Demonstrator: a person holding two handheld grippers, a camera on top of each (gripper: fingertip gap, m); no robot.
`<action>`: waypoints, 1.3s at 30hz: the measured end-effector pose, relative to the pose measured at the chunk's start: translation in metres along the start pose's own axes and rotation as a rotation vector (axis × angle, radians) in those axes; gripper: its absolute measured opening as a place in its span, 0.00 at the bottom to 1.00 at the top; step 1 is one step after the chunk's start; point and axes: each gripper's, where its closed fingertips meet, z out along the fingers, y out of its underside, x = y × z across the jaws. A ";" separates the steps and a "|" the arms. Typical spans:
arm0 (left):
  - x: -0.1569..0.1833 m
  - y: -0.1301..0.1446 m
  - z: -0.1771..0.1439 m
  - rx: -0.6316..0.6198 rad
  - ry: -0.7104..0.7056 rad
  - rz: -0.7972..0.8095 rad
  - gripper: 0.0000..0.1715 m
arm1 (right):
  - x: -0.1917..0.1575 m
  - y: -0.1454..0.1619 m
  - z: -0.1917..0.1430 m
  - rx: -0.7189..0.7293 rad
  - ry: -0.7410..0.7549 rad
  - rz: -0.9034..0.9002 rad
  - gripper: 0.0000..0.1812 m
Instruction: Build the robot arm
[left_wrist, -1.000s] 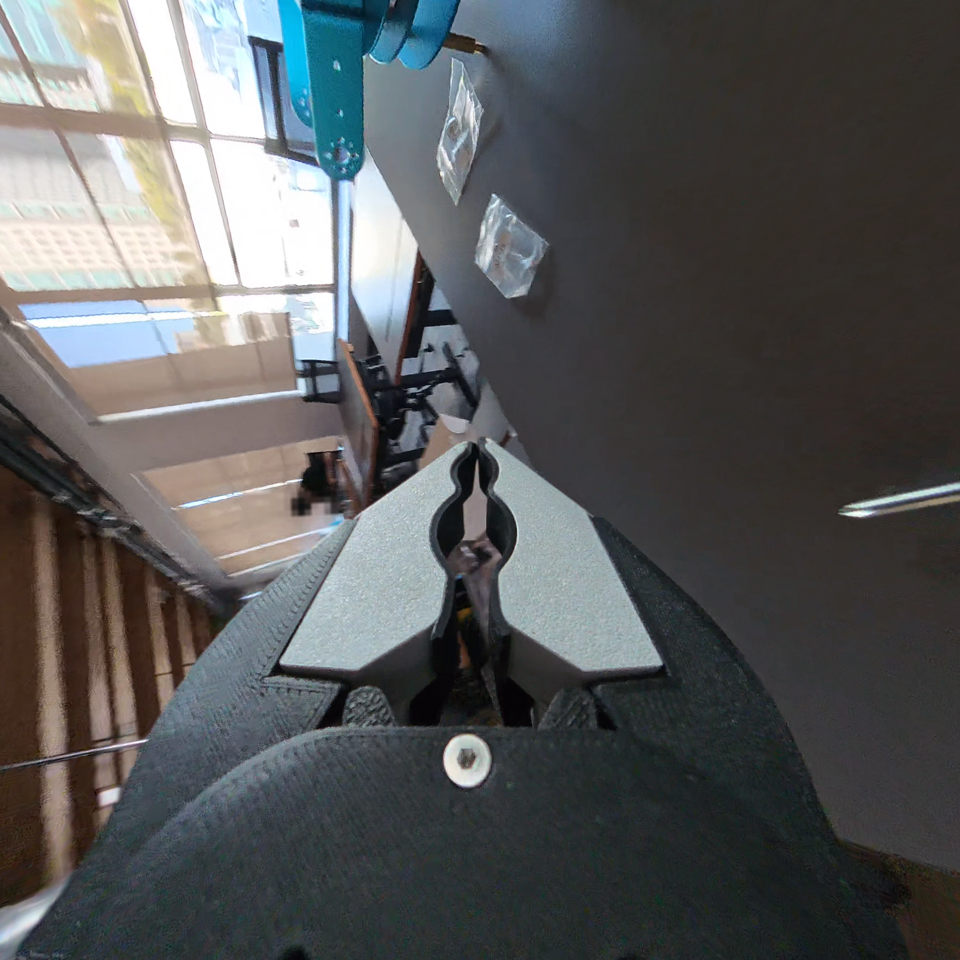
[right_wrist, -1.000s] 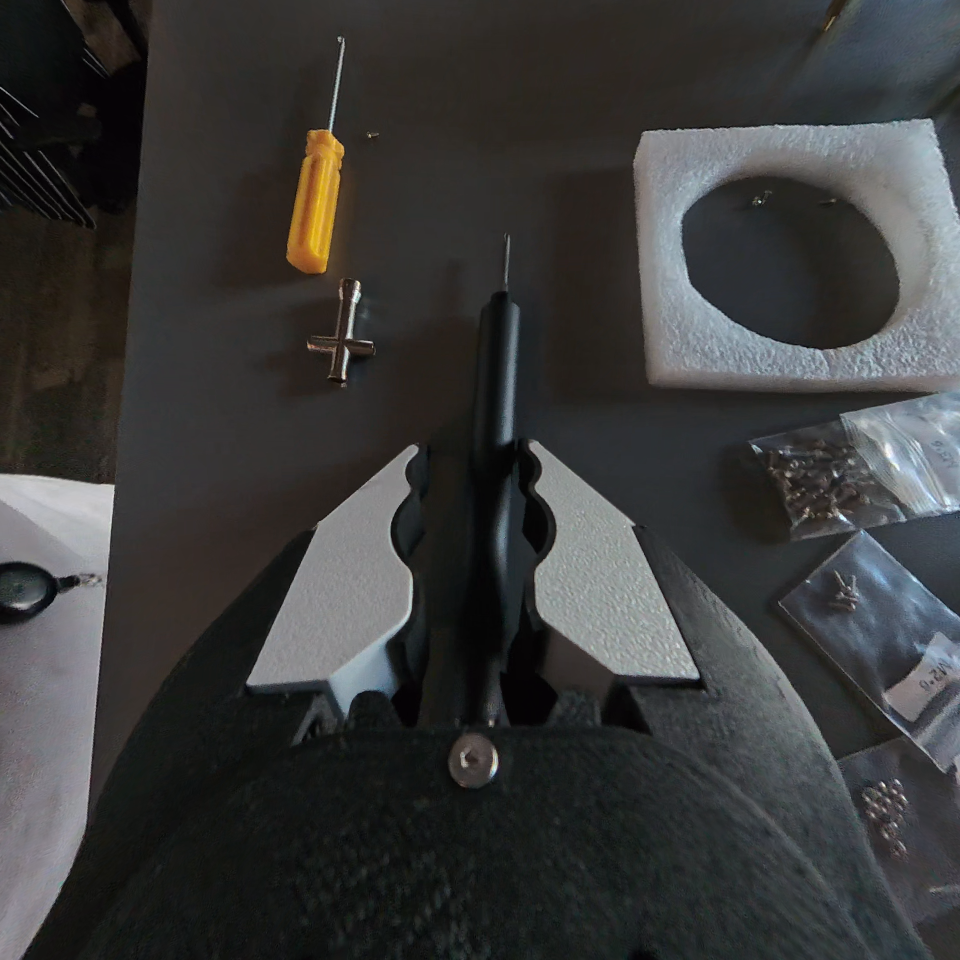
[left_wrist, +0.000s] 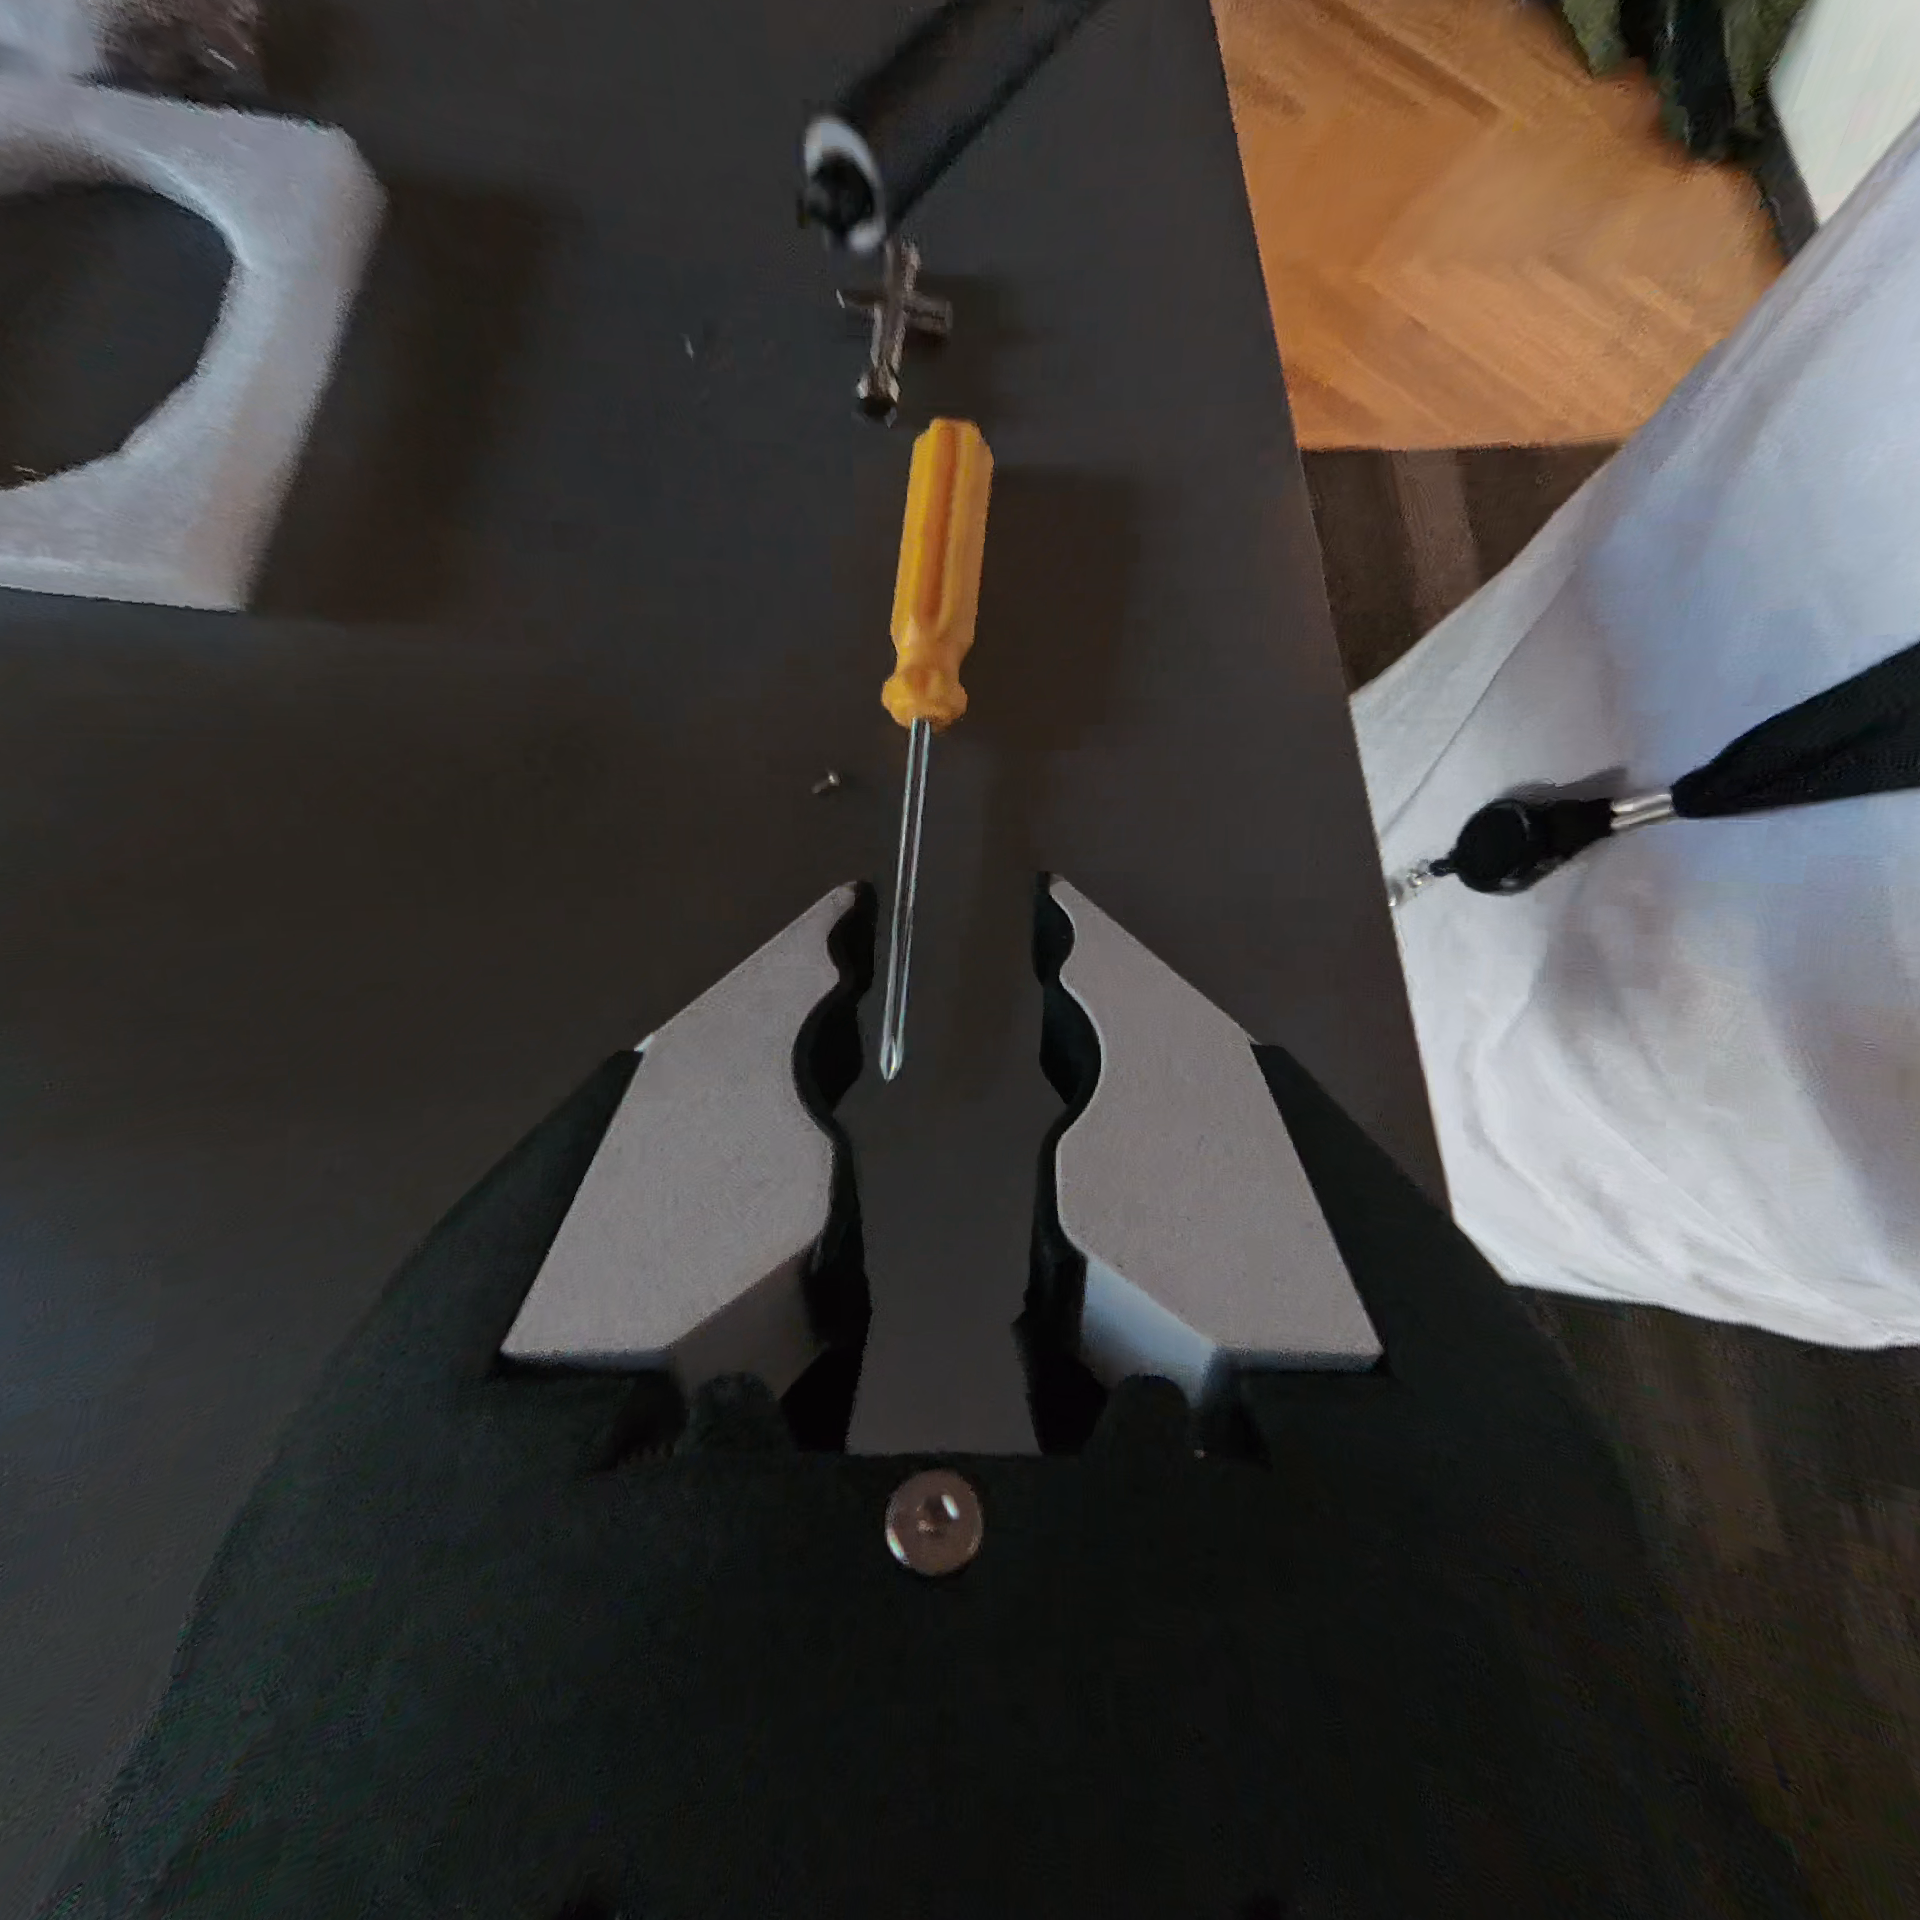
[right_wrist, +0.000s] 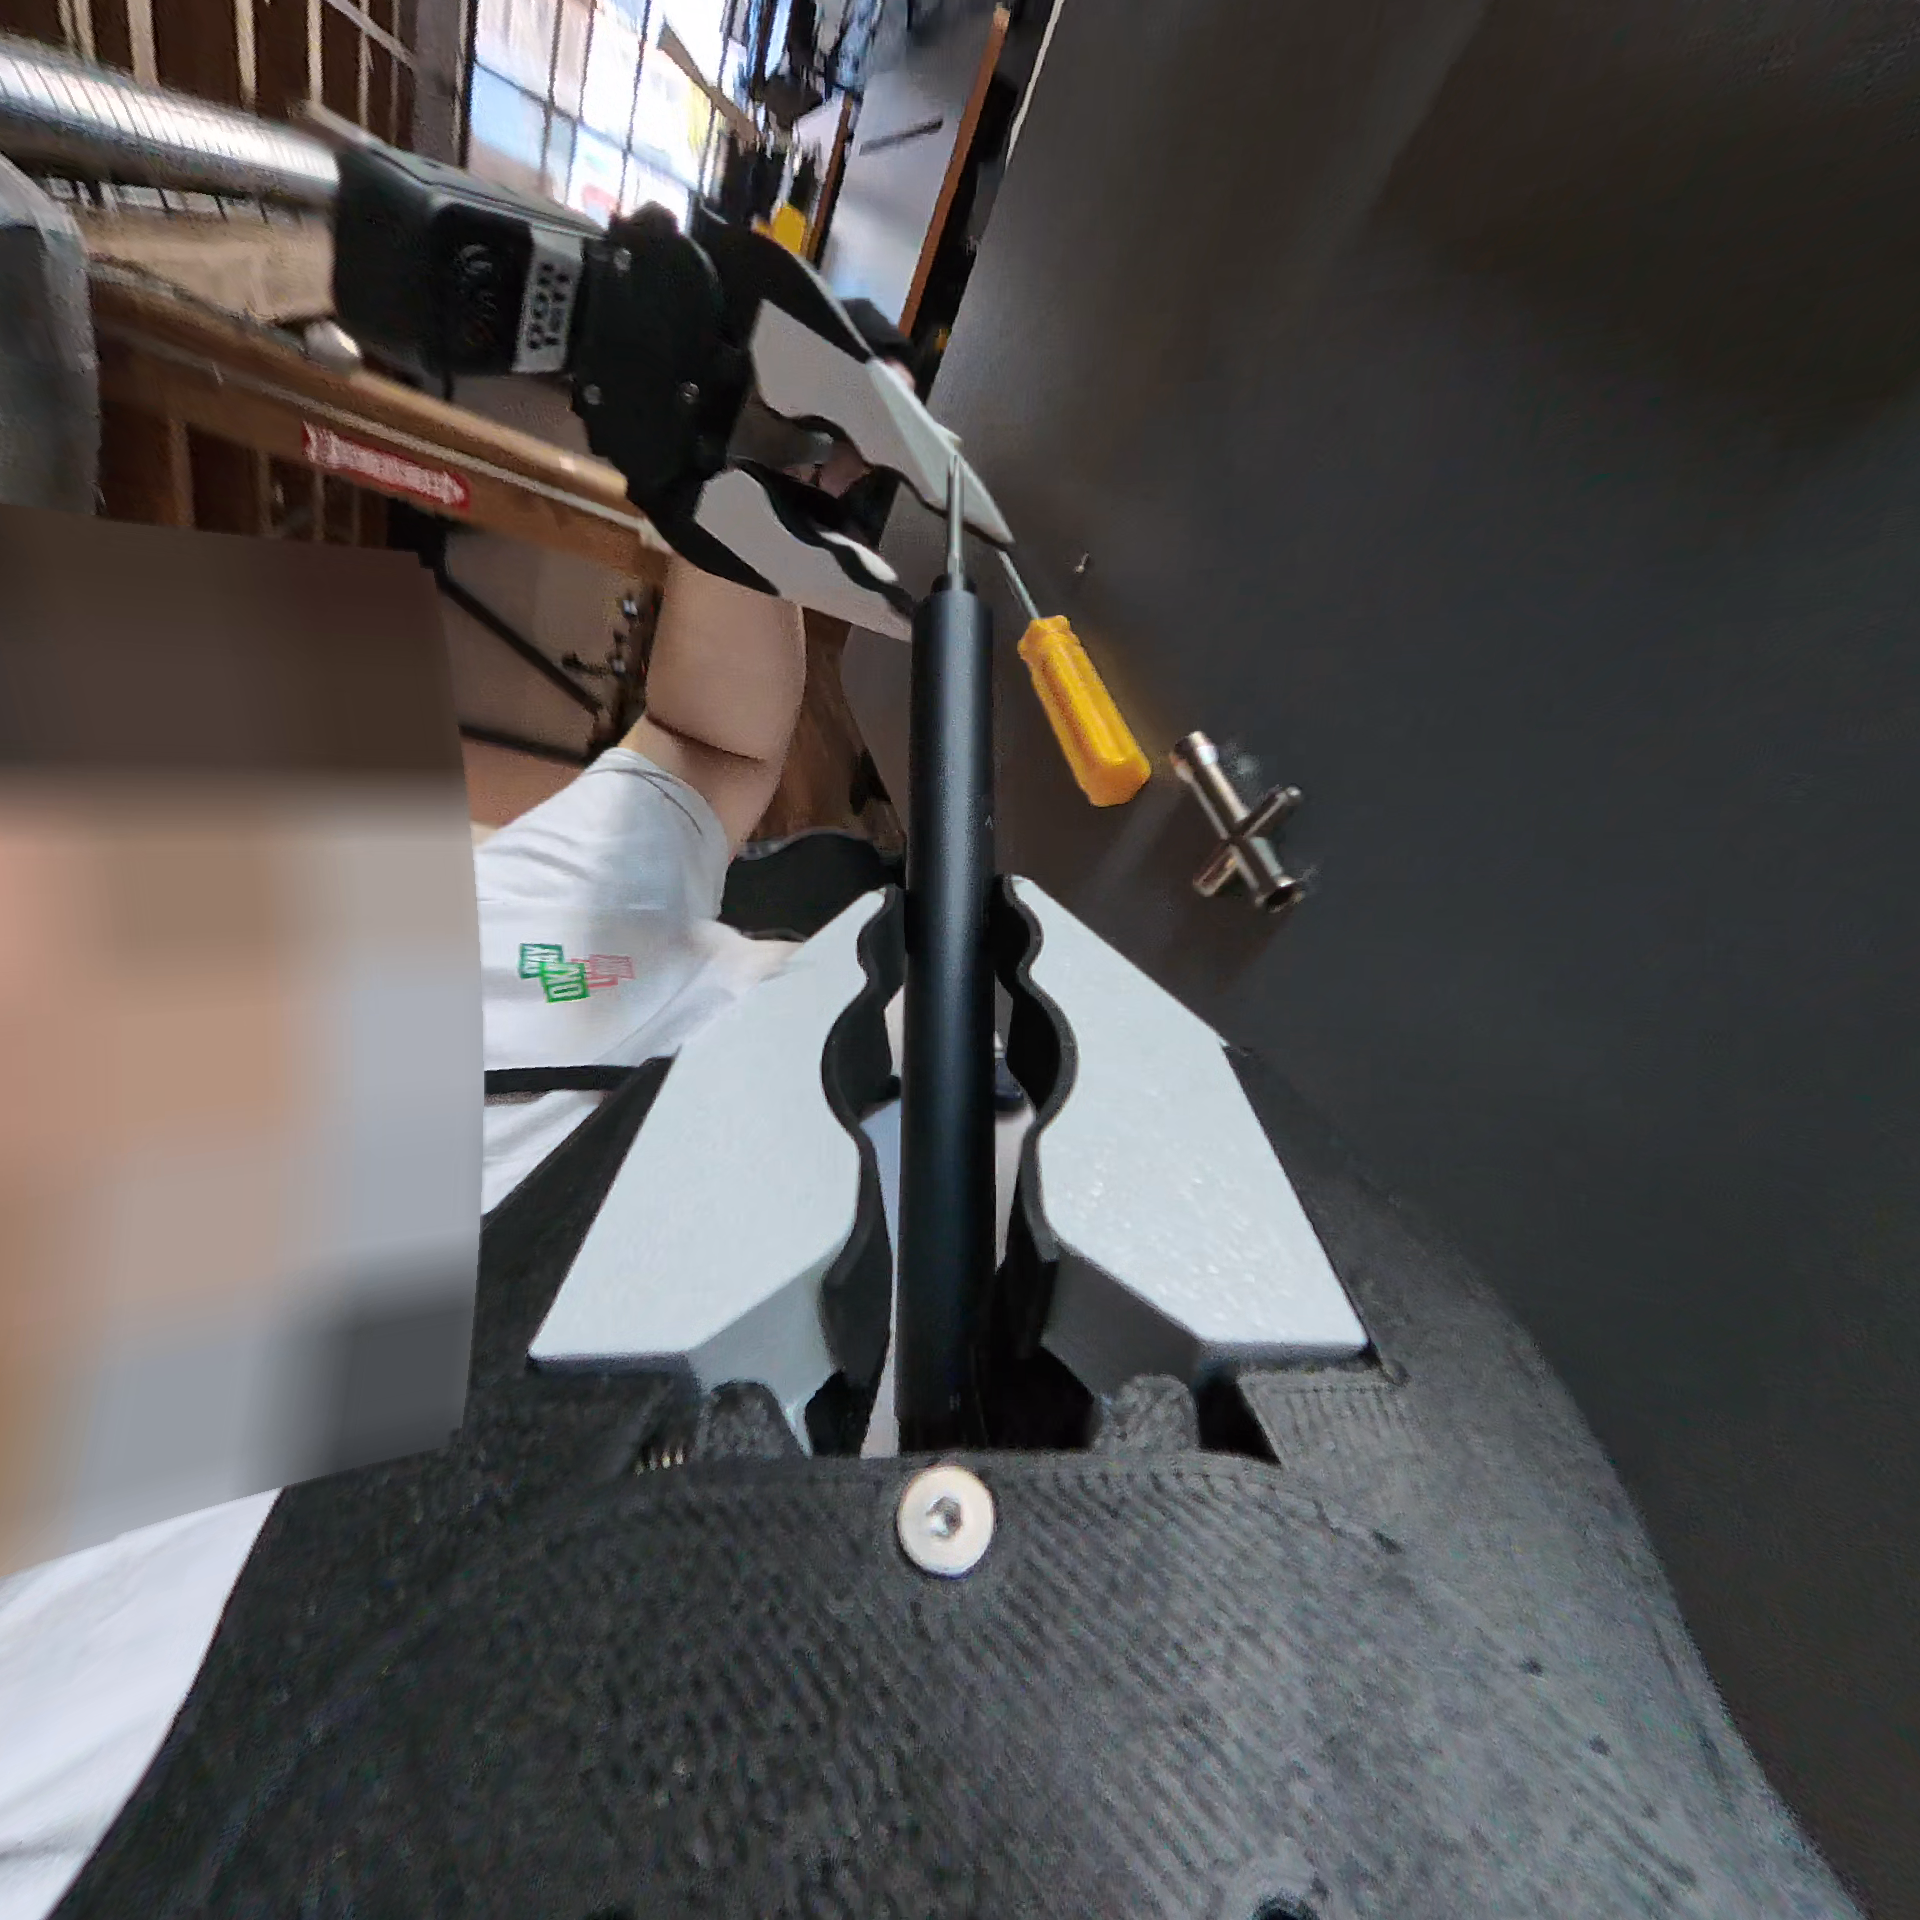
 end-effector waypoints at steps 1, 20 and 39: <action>-0.002 0.005 0.003 -0.031 0.016 0.022 0.17 | -0.003 0.002 0.001 0.033 0.005 0.013 0.09; -0.018 -0.006 -0.007 -0.109 0.073 -0.038 0.01 | -0.038 0.065 0.042 0.132 0.040 0.124 0.08; -0.064 -0.031 0.039 -0.156 0.190 0.122 0.01 | -0.002 0.049 0.072 0.283 0.238 0.296 0.09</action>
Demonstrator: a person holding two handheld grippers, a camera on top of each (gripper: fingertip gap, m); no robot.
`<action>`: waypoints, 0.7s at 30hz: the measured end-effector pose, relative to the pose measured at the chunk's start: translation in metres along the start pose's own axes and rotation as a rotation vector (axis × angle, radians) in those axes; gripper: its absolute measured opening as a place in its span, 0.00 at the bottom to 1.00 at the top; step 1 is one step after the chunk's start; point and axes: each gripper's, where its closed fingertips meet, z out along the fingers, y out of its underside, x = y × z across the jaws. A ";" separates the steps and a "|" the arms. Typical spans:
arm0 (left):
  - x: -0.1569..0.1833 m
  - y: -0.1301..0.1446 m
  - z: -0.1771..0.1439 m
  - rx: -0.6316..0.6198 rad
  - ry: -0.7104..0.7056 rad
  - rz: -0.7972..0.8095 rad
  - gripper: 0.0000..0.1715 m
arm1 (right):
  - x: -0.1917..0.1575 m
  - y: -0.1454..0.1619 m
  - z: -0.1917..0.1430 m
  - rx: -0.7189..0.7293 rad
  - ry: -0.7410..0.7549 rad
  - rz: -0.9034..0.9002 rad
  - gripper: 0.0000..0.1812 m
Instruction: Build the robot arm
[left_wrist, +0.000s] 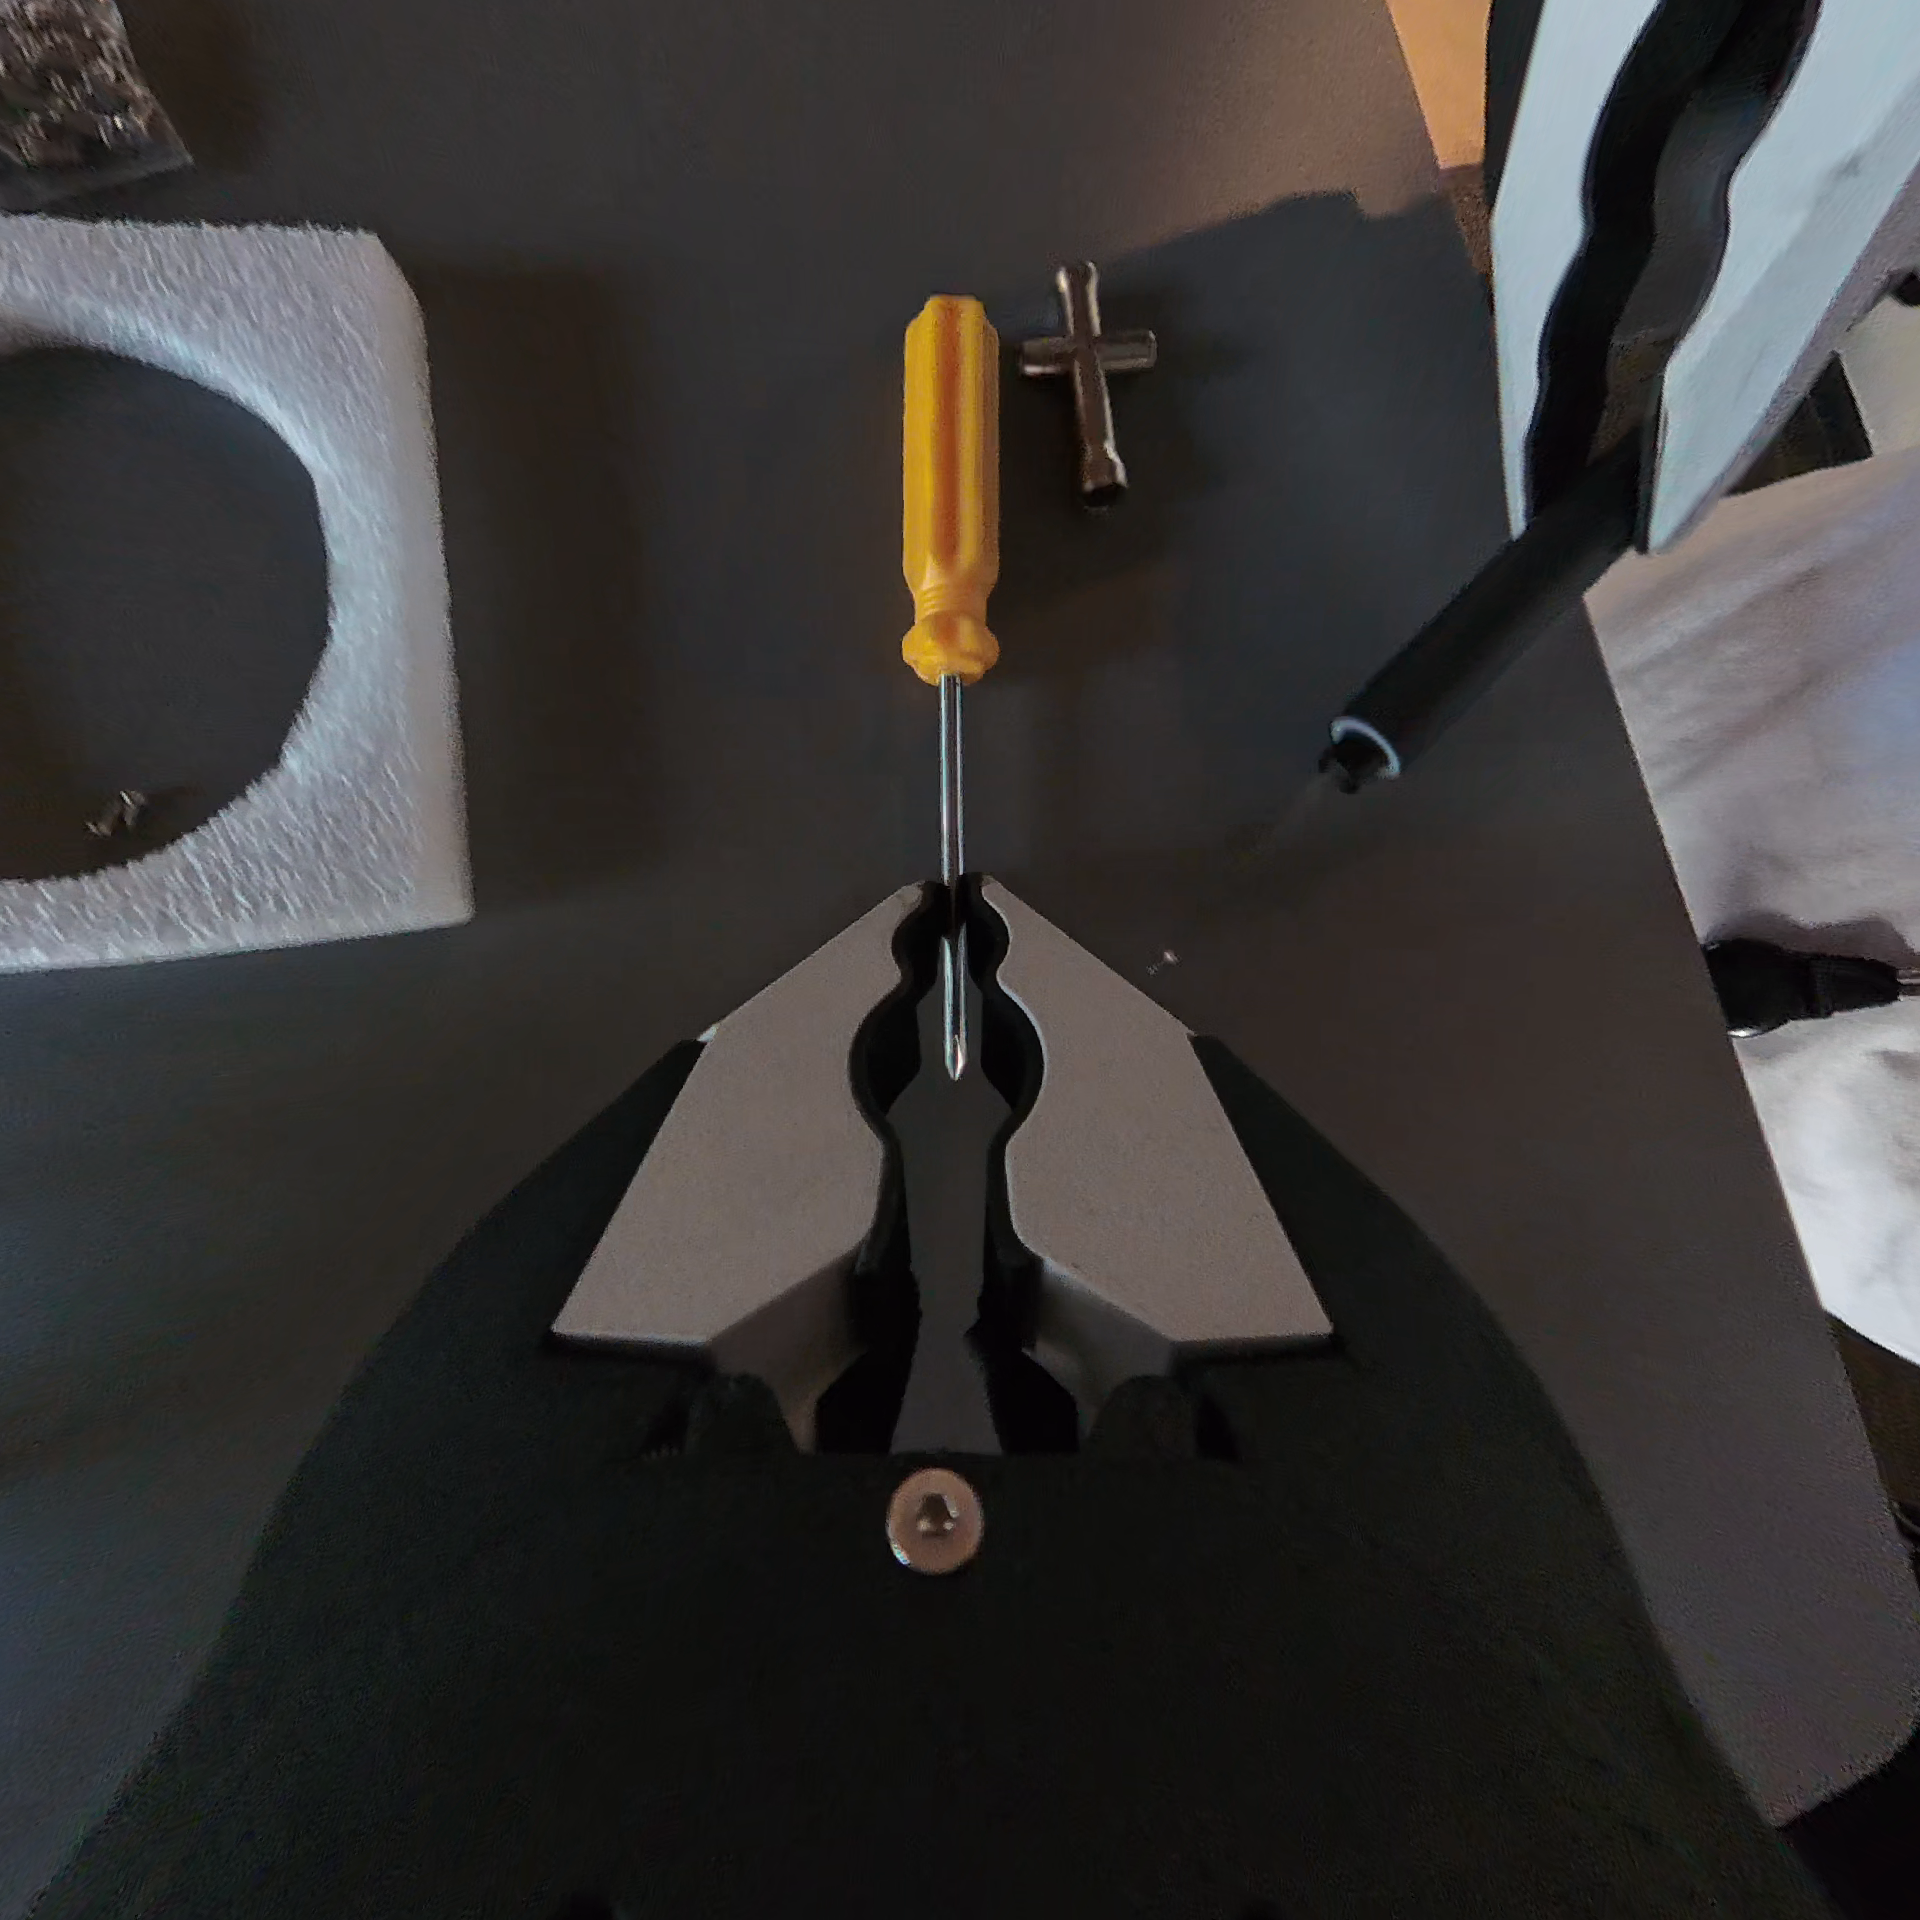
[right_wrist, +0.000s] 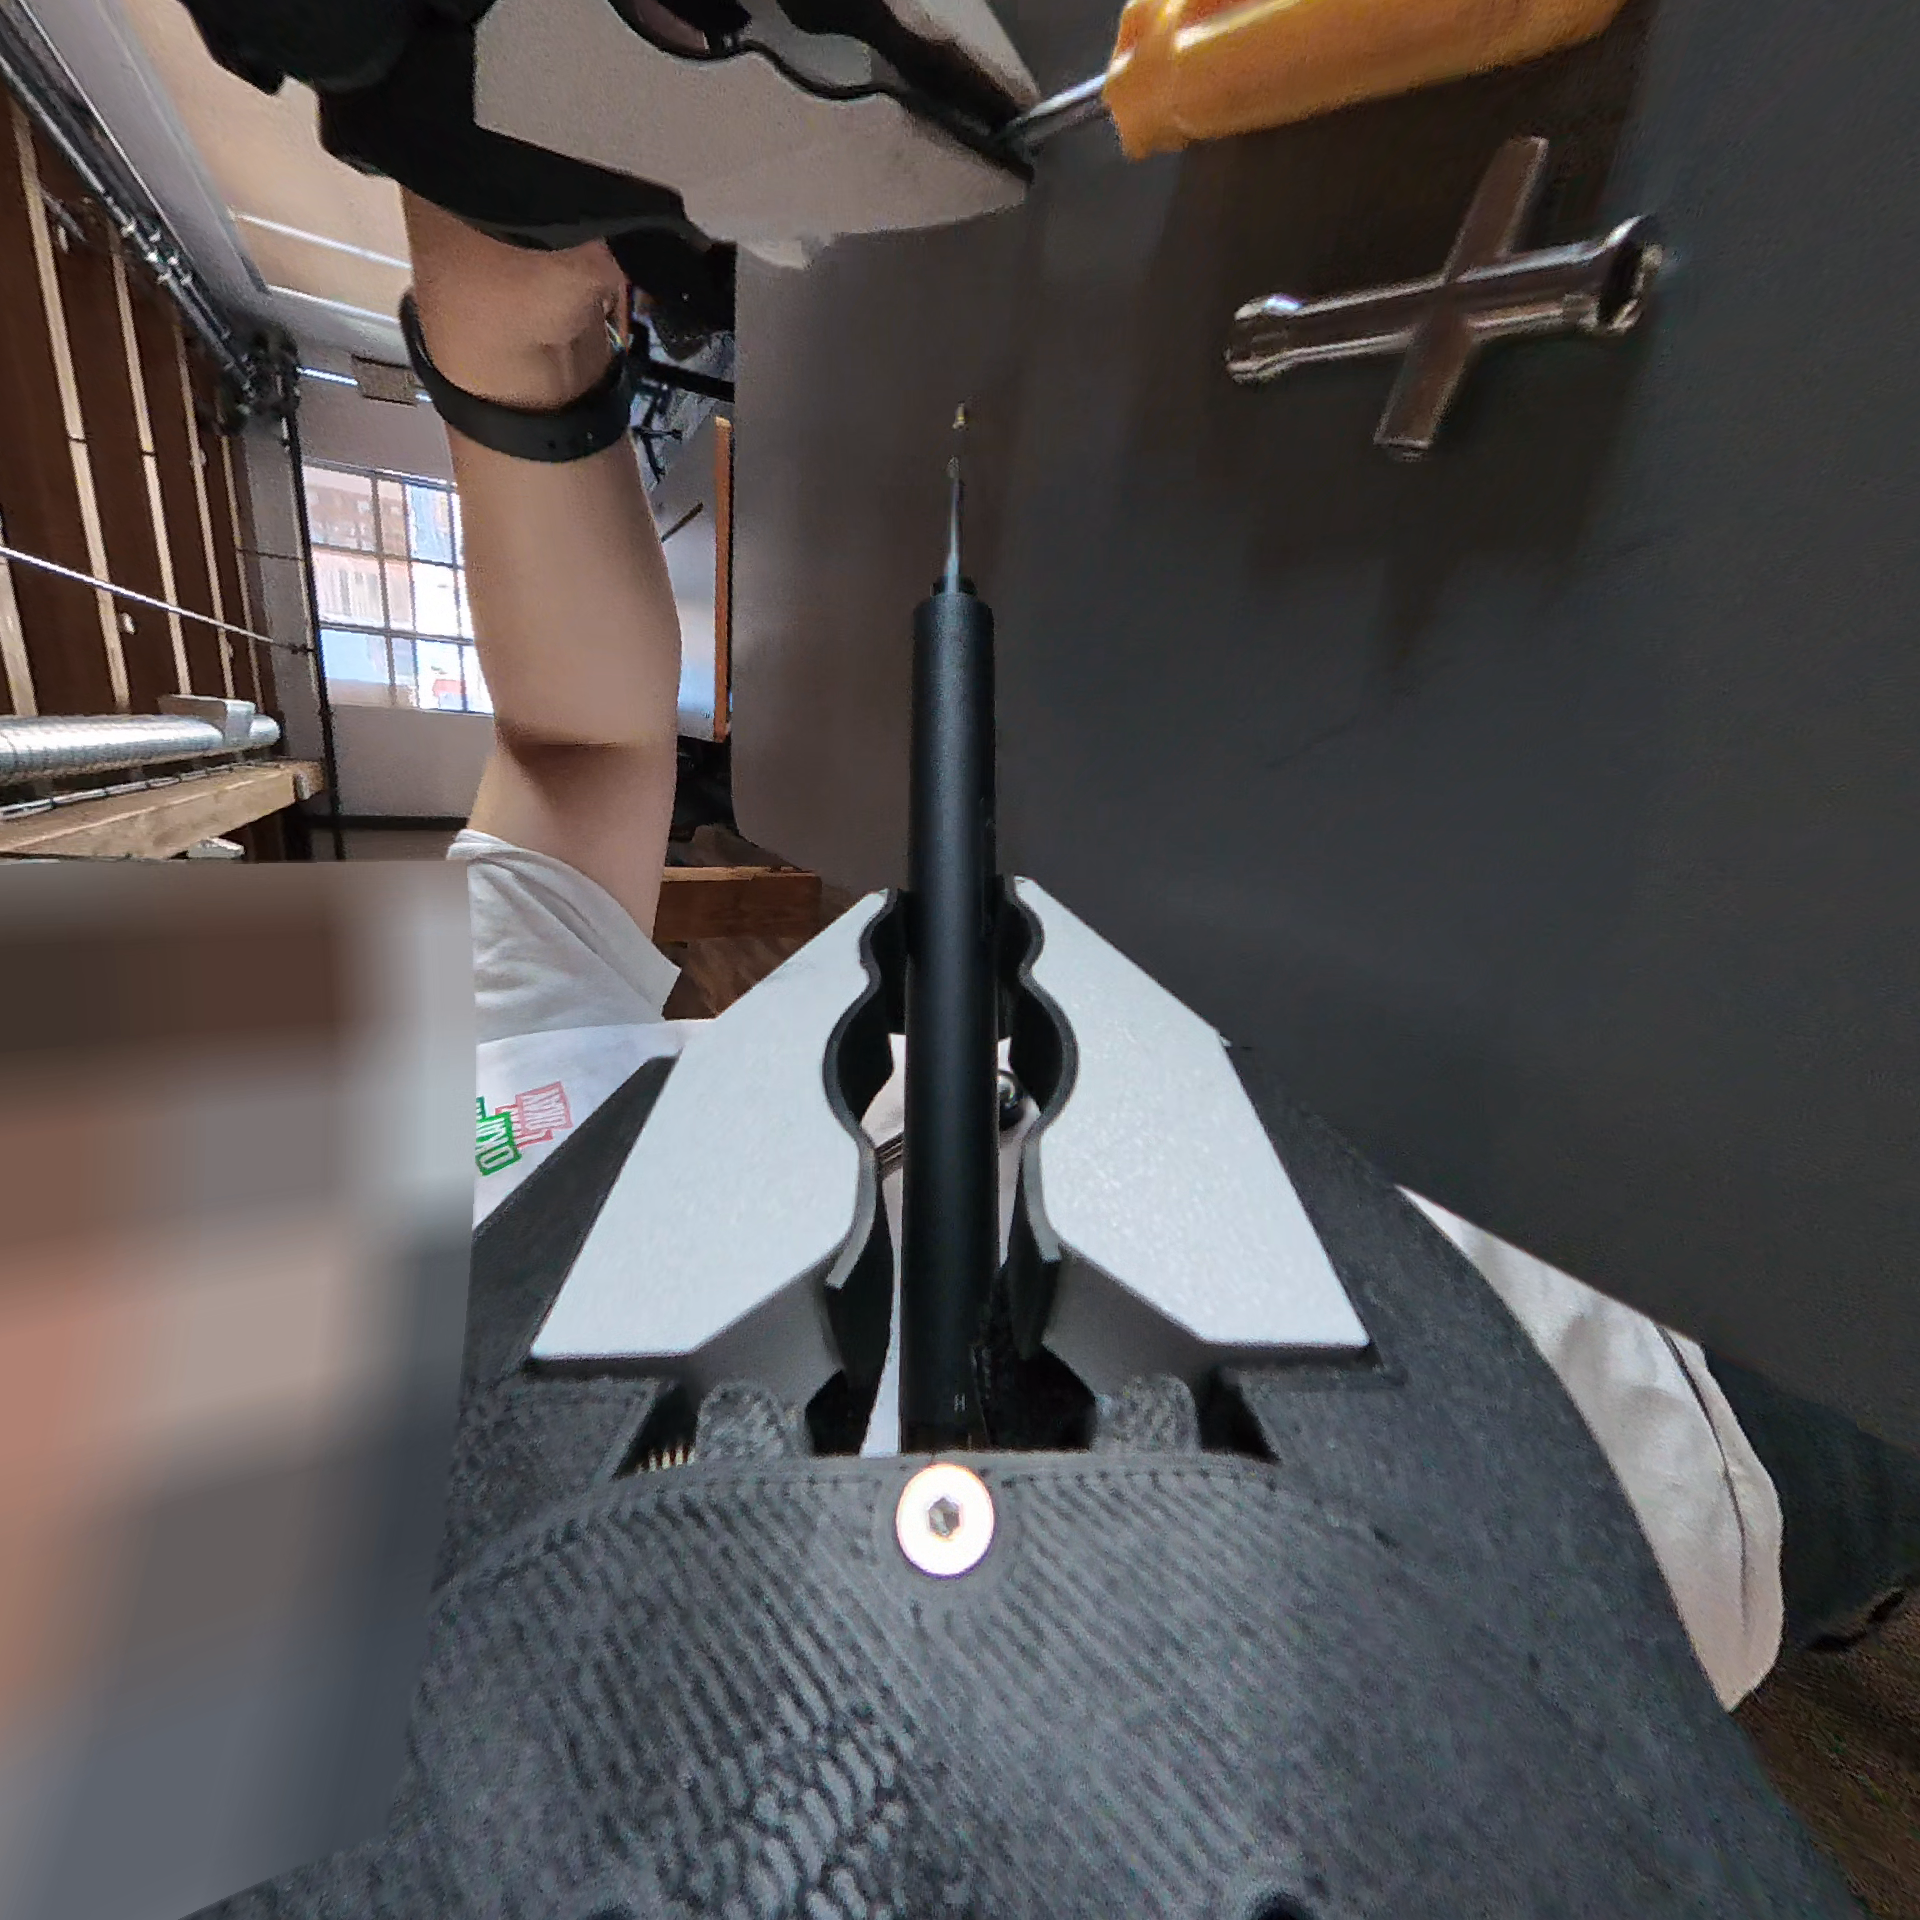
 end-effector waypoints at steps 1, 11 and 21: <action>-0.002 -0.004 0.003 -0.002 0.004 0.008 0.01 | 0.000 0.000 0.002 0.002 0.003 0.001 0.09; -0.016 -0.042 0.028 0.009 0.056 0.057 0.05 | 0.003 -0.003 0.012 0.007 0.048 0.000 0.09; -0.023 -0.036 0.021 0.051 0.024 0.040 0.12 | -0.002 0.000 0.014 0.001 0.050 -0.009 0.09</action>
